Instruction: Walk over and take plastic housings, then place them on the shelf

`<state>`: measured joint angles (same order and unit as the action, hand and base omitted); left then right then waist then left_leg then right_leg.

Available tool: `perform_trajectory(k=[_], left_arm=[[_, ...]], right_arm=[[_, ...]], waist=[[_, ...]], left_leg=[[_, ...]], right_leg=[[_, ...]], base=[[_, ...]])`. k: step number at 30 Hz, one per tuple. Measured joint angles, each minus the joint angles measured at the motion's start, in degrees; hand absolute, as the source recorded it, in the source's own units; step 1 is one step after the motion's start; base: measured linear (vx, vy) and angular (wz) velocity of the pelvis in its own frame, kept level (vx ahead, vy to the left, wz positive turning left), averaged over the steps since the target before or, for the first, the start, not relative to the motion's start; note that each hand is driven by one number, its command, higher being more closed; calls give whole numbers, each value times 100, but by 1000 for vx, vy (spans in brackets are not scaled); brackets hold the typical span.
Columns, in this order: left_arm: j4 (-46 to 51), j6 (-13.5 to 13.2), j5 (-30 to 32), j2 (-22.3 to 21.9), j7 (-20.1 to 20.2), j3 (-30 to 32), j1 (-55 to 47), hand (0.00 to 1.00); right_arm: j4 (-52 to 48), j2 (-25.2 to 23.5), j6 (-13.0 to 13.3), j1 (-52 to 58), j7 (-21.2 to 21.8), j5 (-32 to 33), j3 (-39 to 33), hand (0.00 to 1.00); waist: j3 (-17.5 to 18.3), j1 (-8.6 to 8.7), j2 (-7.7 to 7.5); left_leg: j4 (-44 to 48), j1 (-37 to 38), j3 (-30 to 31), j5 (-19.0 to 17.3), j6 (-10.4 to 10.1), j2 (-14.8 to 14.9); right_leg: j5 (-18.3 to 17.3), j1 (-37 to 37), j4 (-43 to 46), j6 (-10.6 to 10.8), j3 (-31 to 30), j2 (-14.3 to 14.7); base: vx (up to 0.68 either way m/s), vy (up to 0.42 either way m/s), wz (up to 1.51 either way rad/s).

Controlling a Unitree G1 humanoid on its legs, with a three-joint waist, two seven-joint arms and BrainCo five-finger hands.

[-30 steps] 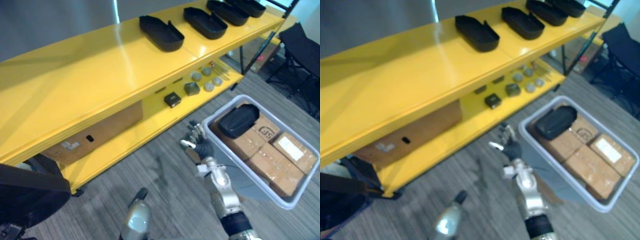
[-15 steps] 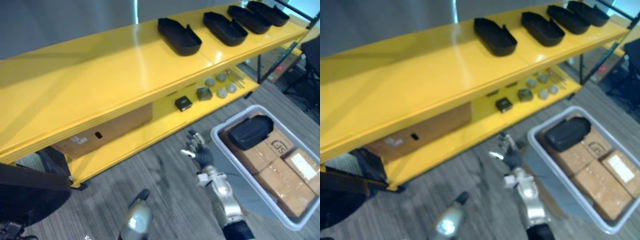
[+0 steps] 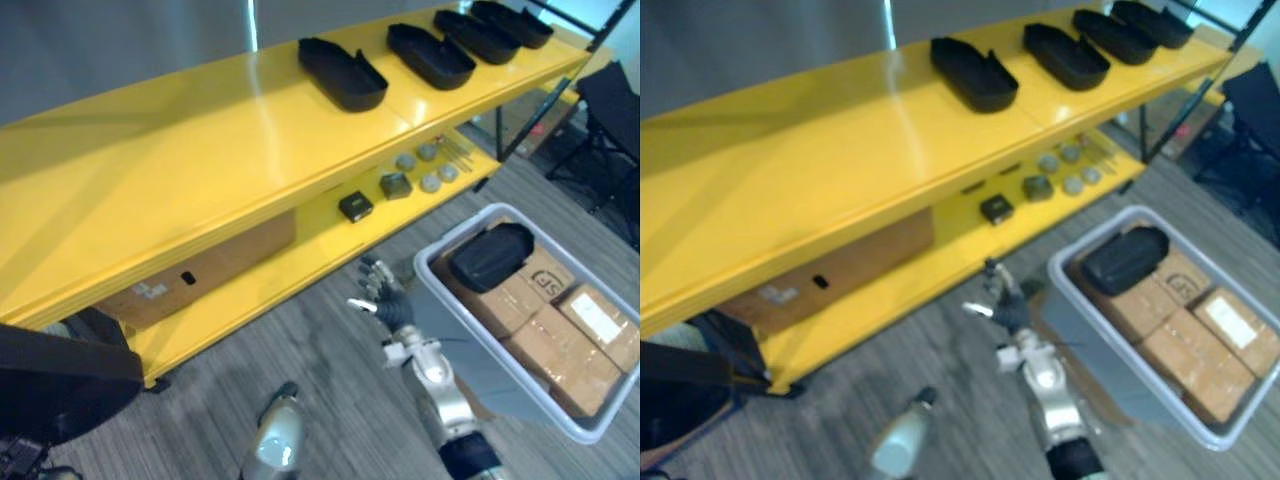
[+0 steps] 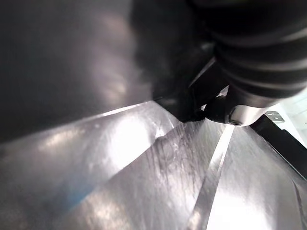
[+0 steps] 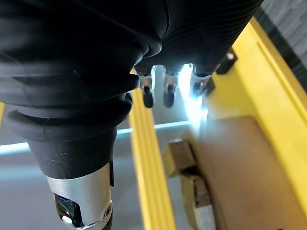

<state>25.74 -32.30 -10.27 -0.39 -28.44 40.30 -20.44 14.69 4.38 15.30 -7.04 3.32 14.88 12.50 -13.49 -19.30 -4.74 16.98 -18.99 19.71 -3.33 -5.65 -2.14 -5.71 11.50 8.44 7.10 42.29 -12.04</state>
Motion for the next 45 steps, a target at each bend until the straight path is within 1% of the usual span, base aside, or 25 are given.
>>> perform_trajectory(k=[1,2,3,4,5,8,11,14,15,18,20,22,25,27,29,31,32,33,34,35,37,38,39,42,45], left_arm=[[1,0,-2,16,31,-30,30,100],[1,3,-4,8,62,-30,17,100],[1,3,-6,4,66,-30,0,100],[2,9,-35,-15,67,-39,-10,100],[4,10,-39,-13,85,-47,4,100],[22,34,-43,-11,243,-69,8,100],[44,56,-61,-8,433,-113,16,100],[45,141,-62,-9,522,-247,12,100],[45,175,-62,-9,525,-297,14,100],[43,244,-63,-9,530,-328,6,100],[44,253,-63,-8,676,-384,19,100],[42,286,-64,-11,786,-496,20,100],[15,313,-64,-13,893,-516,-16,100],[13,290,-75,-11,885,-517,-12,100],[12,237,-109,-6,887,-517,10,100],[11,180,-120,-5,883,-518,48,100],[11,123,-125,-4,865,-522,124,100],[11,79,-121,-4,847,-526,195,100],[14,-23,-118,12,825,-529,364,100],[16,-59,-118,24,802,-530,456,100],[15,-170,-120,102,655,-570,781,100],[14,-181,-117,130,639,-580,842,100],[14,-195,-117,137,607,-639,957,100],[44,-238,-96,164,502,-682,949,100],[54,-235,-92,197,363,-681,955,100]], right_arm=[[0,-1,9,0,-80,-6,-7,0],[1,-20,9,3,-97,-6,-20,0],[1,-35,10,4,-94,-5,-17,0],[1,-75,15,7,-91,-6,-21,0],[1,-134,43,14,-90,-32,-62,0],[0,-194,118,42,-87,-226,-178,0],[-4,-187,123,127,-93,-228,-257,0],[-4,-176,122,273,-87,-226,-281,0],[-4,-173,122,311,-80,-226,-305,0],[-14,-152,119,391,-74,-228,-365,0],[-25,-115,117,499,-76,-233,-422,0],[-26,-82,117,569,-92,-268,-474,0],[-26,-73,122,568,-98,-495,-454,0],[-26,-73,157,563,-129,-542,-443,0],[-27,-33,242,552,-354,-931,-394,0],[-26,43,257,420,-498,-1131,-313,0],[-27,60,343,223,-636,-1134,-328,0],[-26,90,385,67,-716,-1137,-343,0],[-24,166,431,-316,-834,-1157,-362,0],[-24,194,450,-522,-877,-1203,-384,0],[-25,227,462,-1256,-989,-1352,-479,0],[-25,228,462,-1343,-992,-1357,-498,0],[-27,252,461,-1417,-991,-1367,-568,0],[-29,258,455,-1219,-985,-1370,-672,0],[-51,259,457,-1150,-943,-1368,-804,0]], waist=[[6,50,-21],[-15,85,-62],[-18,77,-91],[-8,69,-111],[-7,75,-114],[0,115,-116],[-1,145,-112],[2,158,-103],[12,170,-92],[44,300,-65],[67,364,-20],[119,381,37],[150,381,104],[147,399,143],[129,444,172],[120,437,185],[71,454,258],[37,468,227],[-120,479,276],[-193,479,295],[-570,472,307],[-622,473,293],[-767,485,369],[-817,538,378],[-869,556,301]], left_leg=[[-204,34,-139,157,18,73],[-405,104,-255,332,49,128],[-479,148,-301,399,31,126],[-595,231,-304,469,61,103],[-732,332,-313,534,87,91],[-997,549,-361,651,142,54],[-1368,783,-452,785,142,71],[-1684,980,-724,863,187,202],[-1726,1022,-793,880,185,231],[-1874,1104,-798,1006,237,241],[-1993,1097,-705,1157,213,216],[-2148,1096,-606,1275,215,192],[-2148,1107,-615,1279,267,128],[-2149,1101,-730,1263,295,151],[-2146,1096,-1259,1270,307,288],[-2052,1045,-1399,1266,307,343],[-1949,914,-1420,1260,315,367],[-1861,849,-1426,1256,325,372],[-1705,702,-1480,1241,322,391],[-1643,616,-1514,1234,312,400],[-1479,362,-1668,1255,285,416],[-1460,298,-1689,1273,269,411],[-1464,265,-1681,1306,258,463],[-1502,196,-1656,1430,239,547],[-1508,133,-1612,1498,210,522]], right_leg=[[102,2,28,-76,-7,-2],[164,7,121,-68,-28,-61],[187,5,167,-67,-35,-102],[261,7,211,-122,-34,-146],[344,21,255,-88,-34,-197],[417,73,313,-110,-49,-302],[463,75,312,-56,-173,-348],[464,77,312,-56,-246,-350],[464,74,312,-56,-326,-347],[464,86,312,-56,-304,-345],[464,89,311,-56,-252,-338],[463,98,311,-56,-117,-337],[463,123,328,-55,-131,-398],[463,83,406,-55,-145,-431],[462,40,528,-54,-160,-465],[458,-56,591,-53,-189,-478],[438,-169,630,-55,-201,-473],[410,-223,659,-61,-224,-474],[290,-367,739,-83,-332,-492],[220,-440,753,-76,-351,-501],[-210,-613,656,-76,-366,-504],[-356,-643,601,-15,-369,-500],[-353,-678,571,164,-368,-450],[-394,-751,586,190,-332,-374],[-392,-774,590,191,-304,-374]], base=[[36,90,67],[44,85,55],[54,45,29],[62,22,9],[64,15,7],[41,2,-4],[5,-12,-17],[-15,-38,-20],[5,-23,-15],[25,-33,-1],[45,-28,24],[58,-18,30],[58,14,9],[20,22,-2],[0,0,0],[-4,2,-18],[-6,-18,-21],[-29,-29,-19],[-49,-25,-18],[-124,-61,-36],[-170,-104,-34],[-154,-118,-15],[-159,-90,0],[-101,-41,7],[3,3,9]])
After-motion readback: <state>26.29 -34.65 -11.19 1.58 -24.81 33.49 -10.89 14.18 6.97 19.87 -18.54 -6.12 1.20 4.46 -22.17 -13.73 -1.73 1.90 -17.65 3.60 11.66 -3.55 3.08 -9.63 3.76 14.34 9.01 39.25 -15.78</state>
